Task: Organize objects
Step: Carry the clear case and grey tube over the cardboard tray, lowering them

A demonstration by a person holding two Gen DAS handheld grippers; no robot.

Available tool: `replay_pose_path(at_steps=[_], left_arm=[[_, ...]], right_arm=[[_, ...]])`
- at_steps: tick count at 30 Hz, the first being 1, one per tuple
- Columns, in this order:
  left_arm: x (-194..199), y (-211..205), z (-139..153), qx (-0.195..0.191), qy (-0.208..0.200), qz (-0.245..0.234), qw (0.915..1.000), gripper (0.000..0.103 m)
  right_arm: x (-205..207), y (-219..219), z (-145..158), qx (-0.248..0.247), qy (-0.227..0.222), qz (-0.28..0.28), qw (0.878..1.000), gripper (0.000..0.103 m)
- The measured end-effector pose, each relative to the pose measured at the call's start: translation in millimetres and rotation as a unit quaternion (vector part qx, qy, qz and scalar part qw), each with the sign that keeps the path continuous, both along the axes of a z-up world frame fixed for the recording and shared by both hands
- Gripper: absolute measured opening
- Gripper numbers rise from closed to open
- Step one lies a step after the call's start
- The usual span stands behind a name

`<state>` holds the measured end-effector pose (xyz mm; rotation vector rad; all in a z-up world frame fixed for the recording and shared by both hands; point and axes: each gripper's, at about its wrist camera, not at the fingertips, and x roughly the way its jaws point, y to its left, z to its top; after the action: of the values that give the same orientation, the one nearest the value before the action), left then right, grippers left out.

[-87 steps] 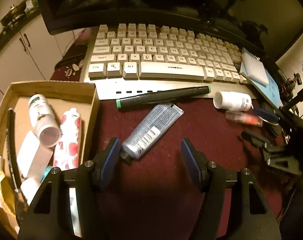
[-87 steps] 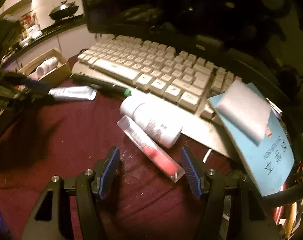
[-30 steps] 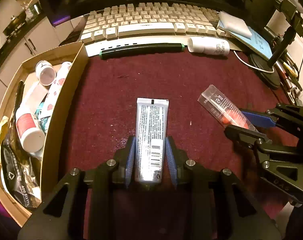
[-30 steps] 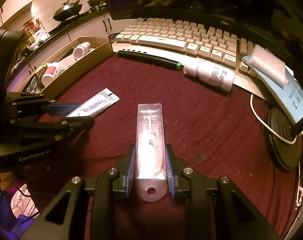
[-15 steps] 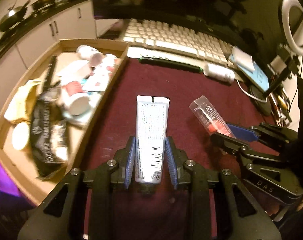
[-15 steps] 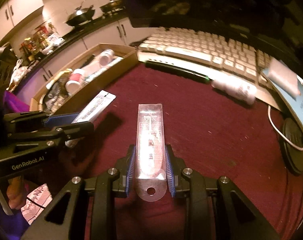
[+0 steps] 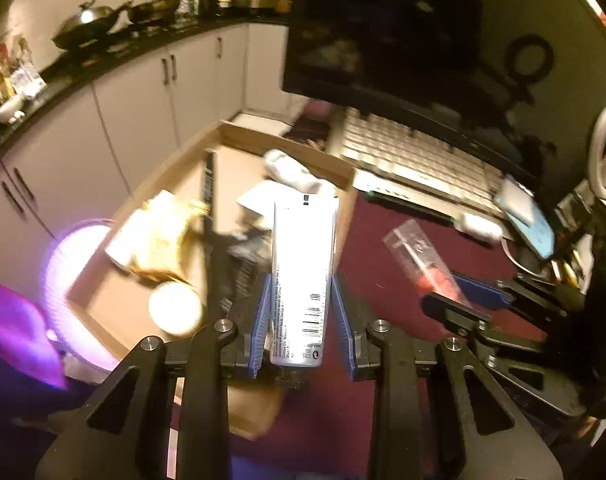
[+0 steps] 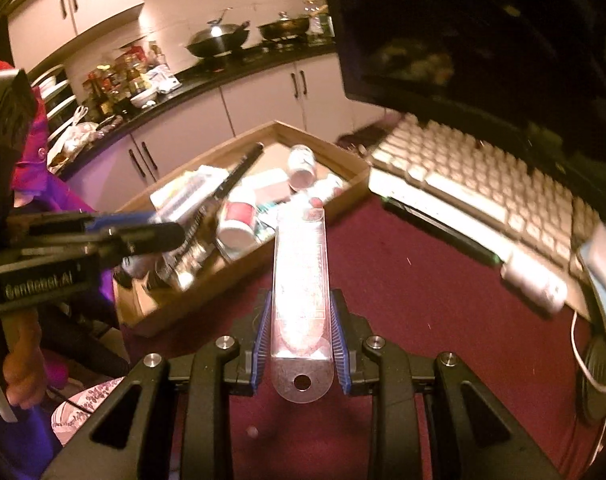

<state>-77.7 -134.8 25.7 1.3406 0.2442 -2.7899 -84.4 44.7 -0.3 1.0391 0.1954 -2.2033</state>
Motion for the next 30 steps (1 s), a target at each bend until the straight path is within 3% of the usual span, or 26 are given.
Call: replay_pose_path(at_steps=[11,30], left_arm=[[-54.6,-60.6,-12.7,0.009,-0.027,0.047,0.9985,0.029],[-107.6,-93.9,-44.9,0.051,-0.066,0.064,0.9945,0.029]], right_arm=[[-38.6,-56.1,1.3,0.012,0.0,0.032,0.999,0.028],[-94.7,-104.2,-12.9,0.023,-0.029,0.033,0.999,0.028]])
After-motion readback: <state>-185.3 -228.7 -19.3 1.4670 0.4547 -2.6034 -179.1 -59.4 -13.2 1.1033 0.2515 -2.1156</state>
